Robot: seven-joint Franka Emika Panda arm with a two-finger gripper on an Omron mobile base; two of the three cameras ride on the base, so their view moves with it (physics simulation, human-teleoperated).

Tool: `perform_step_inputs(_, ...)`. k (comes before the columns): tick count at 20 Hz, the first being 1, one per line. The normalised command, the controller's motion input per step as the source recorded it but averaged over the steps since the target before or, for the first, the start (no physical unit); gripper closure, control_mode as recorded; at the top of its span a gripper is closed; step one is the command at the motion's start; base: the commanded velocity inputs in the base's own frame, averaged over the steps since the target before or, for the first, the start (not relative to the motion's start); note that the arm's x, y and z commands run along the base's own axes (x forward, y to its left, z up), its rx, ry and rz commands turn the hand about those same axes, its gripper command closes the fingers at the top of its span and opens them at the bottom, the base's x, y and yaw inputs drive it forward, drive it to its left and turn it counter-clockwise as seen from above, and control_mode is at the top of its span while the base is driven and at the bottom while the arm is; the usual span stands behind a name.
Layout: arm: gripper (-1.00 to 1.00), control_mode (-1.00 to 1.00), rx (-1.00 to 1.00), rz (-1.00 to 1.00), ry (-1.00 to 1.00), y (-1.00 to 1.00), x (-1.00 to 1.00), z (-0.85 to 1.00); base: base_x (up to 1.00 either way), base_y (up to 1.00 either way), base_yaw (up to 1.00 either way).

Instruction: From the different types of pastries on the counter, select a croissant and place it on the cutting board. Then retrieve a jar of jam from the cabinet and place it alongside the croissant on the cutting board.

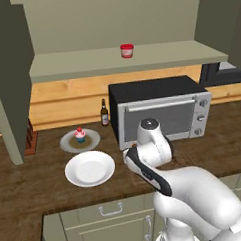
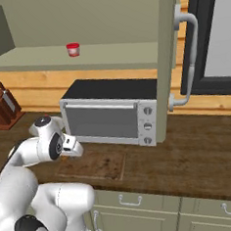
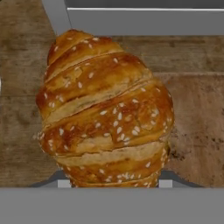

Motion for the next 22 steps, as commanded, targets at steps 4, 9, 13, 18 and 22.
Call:
perform_step_inputs(4,1.00,-1.00,0.10,-0.01,0.00,-0.27,-0.27,-1.00,0.00,0.00,0.00)
perform_step_inputs(9,1.00,-1.00,0.02,0.00,0.00,-0.15,-0.02,-0.53,0.00,0.00,0.00)
perform_step_inputs(13,1.00,-1.00,0.00,0.00,0.00,-0.11,-0.12,-0.77,0.00,0.00,0.00)
perform_step_inputs(18,1.00,-1.00,0.00,0.00,-0.03,-0.08,-0.04,-0.38,0.00,0.00,0.00)
perform_step_inputs(22,-1.00,-1.00,0.00,0.00,-0.09,0.00,0.00,0.00,0.00,0.00,0.00)
